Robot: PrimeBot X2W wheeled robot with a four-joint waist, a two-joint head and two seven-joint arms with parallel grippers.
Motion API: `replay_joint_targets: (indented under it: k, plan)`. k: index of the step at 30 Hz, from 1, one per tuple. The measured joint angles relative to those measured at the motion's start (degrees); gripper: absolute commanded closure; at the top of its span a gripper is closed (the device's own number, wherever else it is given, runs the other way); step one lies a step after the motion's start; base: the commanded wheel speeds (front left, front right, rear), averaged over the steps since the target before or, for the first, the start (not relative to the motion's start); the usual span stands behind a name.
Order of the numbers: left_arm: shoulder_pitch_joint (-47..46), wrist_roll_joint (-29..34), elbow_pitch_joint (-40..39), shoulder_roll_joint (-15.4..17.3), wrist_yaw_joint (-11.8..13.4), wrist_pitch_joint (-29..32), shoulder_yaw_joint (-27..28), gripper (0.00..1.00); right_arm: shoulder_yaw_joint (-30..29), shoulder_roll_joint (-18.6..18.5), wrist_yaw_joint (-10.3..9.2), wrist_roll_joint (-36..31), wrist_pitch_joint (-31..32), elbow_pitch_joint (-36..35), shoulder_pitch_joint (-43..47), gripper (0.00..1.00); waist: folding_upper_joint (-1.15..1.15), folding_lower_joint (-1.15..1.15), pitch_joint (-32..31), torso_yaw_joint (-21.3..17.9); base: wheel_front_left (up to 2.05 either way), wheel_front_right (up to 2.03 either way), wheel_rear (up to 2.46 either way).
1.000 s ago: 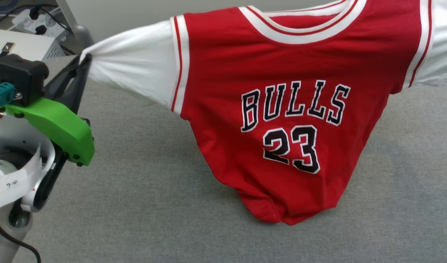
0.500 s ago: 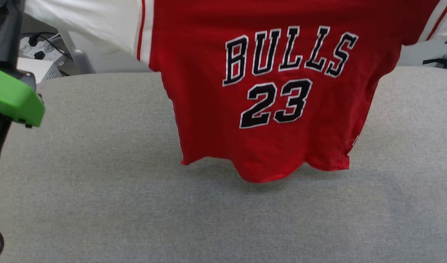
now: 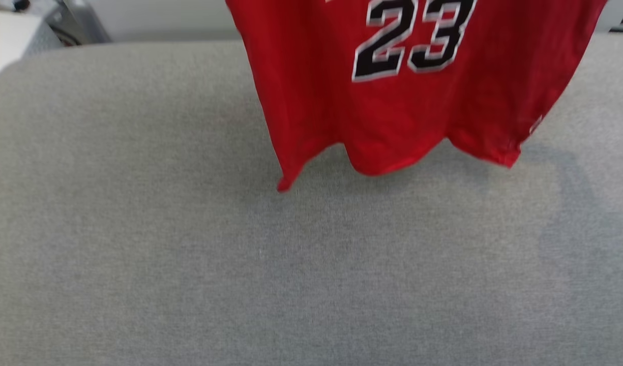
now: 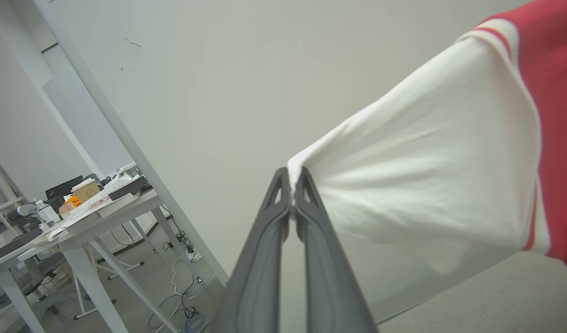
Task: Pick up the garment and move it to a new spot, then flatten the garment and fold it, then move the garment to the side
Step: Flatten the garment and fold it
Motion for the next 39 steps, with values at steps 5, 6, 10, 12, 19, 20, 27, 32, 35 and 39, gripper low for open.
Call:
replay_joint_targets:
  k: [5,6,10,12,19,20,27,32,35,39]
  plan:
    - [-13.4,2.24,8.43,-2.27,-3.25,-0.79,-1.93,1.0,2.56,0.99,0.0,-1.07,-1.86,5.49,-11.46,1.0,0.0,0.0,6.23,-0.09,0.0,0.0,0.0]
    - [-16.03,2.87,10.28,-2.78,-3.74,-1.23,-2.31,1.0,3.2,1.37,0.0,-1.54,-2.53,6.82,-13.97,1.0,0.0,0.0,7.59,-0.13,0.0,0.0,0.0]
    - [-25.22,5.31,17.38,-4.66,-5.21,-4.24,-3.81,1.0,4.94,3.71,-0.01,-3.65,-5.55,12.32,-22.71,1.0,0.0,0.02,12.54,-0.35,0.0,0.0,0.0]
    - [-30.32,7.01,21.29,-5.78,-5.61,-7.16,-4.49,1.0,5.63,5.25,-0.01,-5.02,-7.34,15.61,-26.94,1.0,0.0,0.02,15.2,-0.51,0.0,0.0,0.0]
    - [-41.71,9.89,34.38,-9.64,-6.54,-14.26,-7.28,1.0,5.92,10.0,-0.01,-8.69,-13.97,25.04,-35.73,1.0,0.0,0.02,22.71,-1.04,0.0,0.0,0.0]
    - [-42.42,10.12,35.68,-10.05,-6.55,-15.18,-7.56,1.0,5.92,10.4,-0.01,-8.96,-14.88,25.98,-36.23,1.0,0.0,0.02,23.43,-1.09,0.0,0.0,0.0]
    - [-43.37,10.22,44.32,-13.15,-6.87,-22.48,-9.76,1.0,7.99,13.41,-0.02,-8.93,-19.73,31.34,-36.4,1.0,0.0,0.02,27.07,-1.29,0.0,0.0,0.0]
    - [-38.94,7.5,47.85,-15.95,-6.97,-26.44,-10.8,1.0,10.66,13.67,-0.03,-5.0,-22.2,31.38,-31.78,1.0,0.0,0.01,26.32,-0.83,0.0,0.0,0.0]
    - [-33.9,6.79,49.2,-17.31,-7.02,-28.5,-12.09,1.0,12.79,13.55,-0.05,-2.04,-23.01,30.65,-26.87,1.0,0.0,0.01,25.17,-0.55,0.0,0.0,0.0]
    - [-25.81,5.36,50.86,-18.72,-7.02,-30.36,-13.41,1.0,14.41,13.06,-0.08,2.35,-24.07,28.78,-18.93,1.0,0.0,0.01,22.96,-0.26,0.0,0.0,0.0]
